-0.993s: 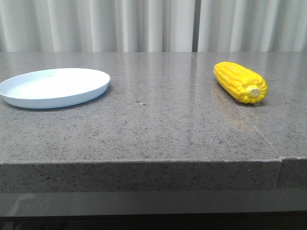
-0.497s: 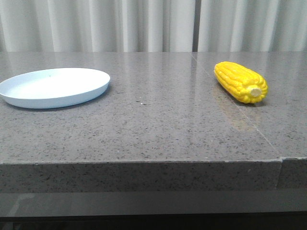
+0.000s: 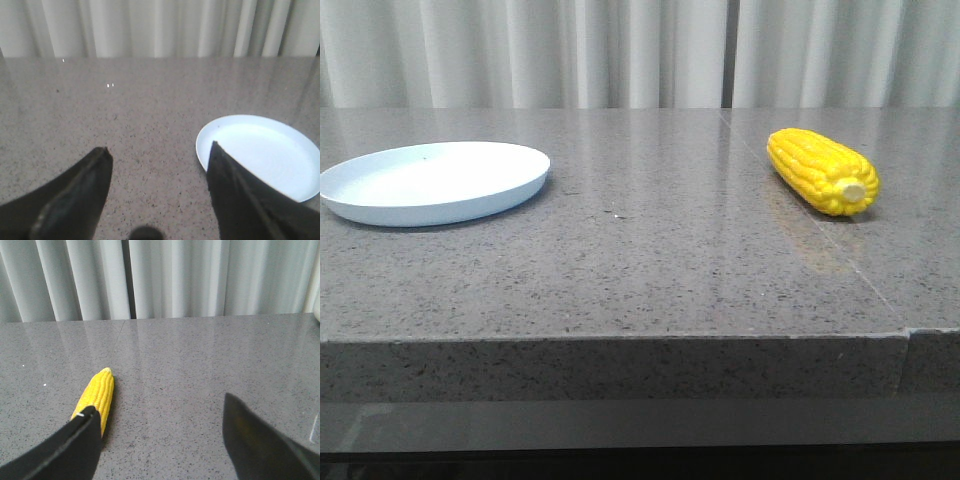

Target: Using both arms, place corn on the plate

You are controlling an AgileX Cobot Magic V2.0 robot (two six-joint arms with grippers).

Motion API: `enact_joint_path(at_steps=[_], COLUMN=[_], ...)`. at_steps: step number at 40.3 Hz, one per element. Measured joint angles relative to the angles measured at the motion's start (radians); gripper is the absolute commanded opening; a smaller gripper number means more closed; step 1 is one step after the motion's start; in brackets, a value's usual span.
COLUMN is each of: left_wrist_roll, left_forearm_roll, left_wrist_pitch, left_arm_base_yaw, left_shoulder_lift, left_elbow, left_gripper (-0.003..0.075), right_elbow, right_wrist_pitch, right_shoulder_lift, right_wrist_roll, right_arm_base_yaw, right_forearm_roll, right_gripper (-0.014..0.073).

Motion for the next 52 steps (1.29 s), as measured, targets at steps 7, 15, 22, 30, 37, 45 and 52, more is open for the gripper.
enact_joint_path(at_steps=[7, 15, 22, 30, 37, 45, 52], left_wrist_roll=[0.007, 0.028, 0.03, 0.03, 0.03, 0.03, 0.03], left_forearm_roll=[-0.036, -0.042, -0.047, -0.049, -0.049, -0.049, -0.048], left_wrist_pitch=[0.068, 0.181, 0.288, 0.347, 0.354, 0.346, 0.341], left_arm_base_yaw=[0.0, -0.06, -0.136, -0.148, -0.148, -0.148, -0.149], left_shoulder_lift=[0.235, 0.513, 0.766, 1.015, 1.149, 1.224, 1.234], left_elbow=[-0.13, -0.296, -0.454, -0.6, -0.676, -0.693, -0.7], left_gripper=[0.0518, 0.0514, 0.0514, 0.0514, 0.0514, 0.0506, 0.0333], right_elbow=[0.0, 0.0, 0.0, 0.0, 0.0, 0.0, 0.0], right_wrist_pitch=[0.0, 0.0, 0.0, 0.0, 0.0, 0.0, 0.0], right_shoulder_lift=[0.0, 0.0, 0.0, 0.0, 0.0, 0.0, 0.0], right_wrist_roll=[0.0, 0.0, 0.0, 0.0, 0.0, 0.0, 0.0], right_arm_base_yaw=[0.0, 0.0, 0.0, 0.0, 0.0, 0.0, 0.0], right_forearm_roll=[0.0, 0.0, 0.0, 0.0, 0.0, 0.0, 0.0], right_gripper=[0.0542, 0.0542, 0.0542, 0.0542, 0.0542, 0.0542, 0.0542])
